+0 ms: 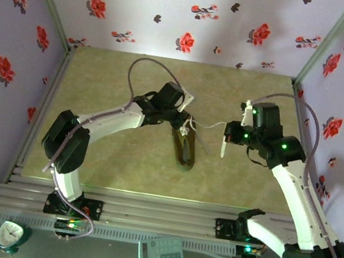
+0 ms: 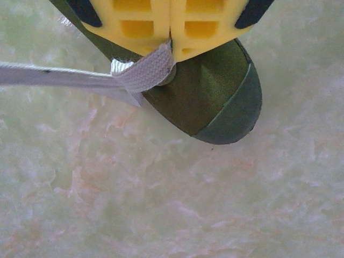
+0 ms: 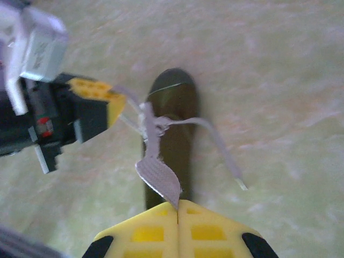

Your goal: Tie the shoes

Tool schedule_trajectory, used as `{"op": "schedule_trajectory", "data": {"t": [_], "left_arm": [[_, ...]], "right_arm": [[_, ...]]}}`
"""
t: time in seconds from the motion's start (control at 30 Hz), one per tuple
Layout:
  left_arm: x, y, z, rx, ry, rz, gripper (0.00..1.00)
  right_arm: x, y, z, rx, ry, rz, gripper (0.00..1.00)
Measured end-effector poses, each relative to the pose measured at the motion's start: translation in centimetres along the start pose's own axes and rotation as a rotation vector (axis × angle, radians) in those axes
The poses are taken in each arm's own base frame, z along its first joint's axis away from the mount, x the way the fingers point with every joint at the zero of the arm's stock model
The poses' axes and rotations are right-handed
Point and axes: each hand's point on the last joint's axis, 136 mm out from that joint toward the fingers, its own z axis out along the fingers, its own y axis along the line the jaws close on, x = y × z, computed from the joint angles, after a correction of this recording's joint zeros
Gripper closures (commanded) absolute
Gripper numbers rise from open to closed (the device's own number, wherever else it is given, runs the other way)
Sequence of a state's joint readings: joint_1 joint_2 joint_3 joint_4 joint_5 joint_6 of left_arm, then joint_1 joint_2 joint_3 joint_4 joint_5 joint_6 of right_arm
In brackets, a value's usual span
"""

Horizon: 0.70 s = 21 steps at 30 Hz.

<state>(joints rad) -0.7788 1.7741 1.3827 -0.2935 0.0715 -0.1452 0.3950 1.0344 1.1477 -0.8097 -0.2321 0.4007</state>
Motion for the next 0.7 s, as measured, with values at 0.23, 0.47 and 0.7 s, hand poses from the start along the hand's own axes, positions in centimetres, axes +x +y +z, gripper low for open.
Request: {"op": "schedule_trajectory", "data": {"t": [0.23, 0.47, 0.7], "left_arm": [[0.2, 0.5, 0.1, -0.007, 0.01, -0.022, 1.0], [0.3, 0.9, 0.1, -0.004, 0.019, -0.054, 1.0], [0.4, 1.6, 0.0, -0.004, 0.024, -0.075, 1.0]], "right_arm": [[2.6, 6.8, 4.2, -0.262, 0.014, 0.026, 1.0], [3.1, 11.2, 8.4, -0.437, -0.102, 0.114, 1.0], [5.3, 9.5, 12.3, -0.408, -0.155, 0.249, 0.76]]}}
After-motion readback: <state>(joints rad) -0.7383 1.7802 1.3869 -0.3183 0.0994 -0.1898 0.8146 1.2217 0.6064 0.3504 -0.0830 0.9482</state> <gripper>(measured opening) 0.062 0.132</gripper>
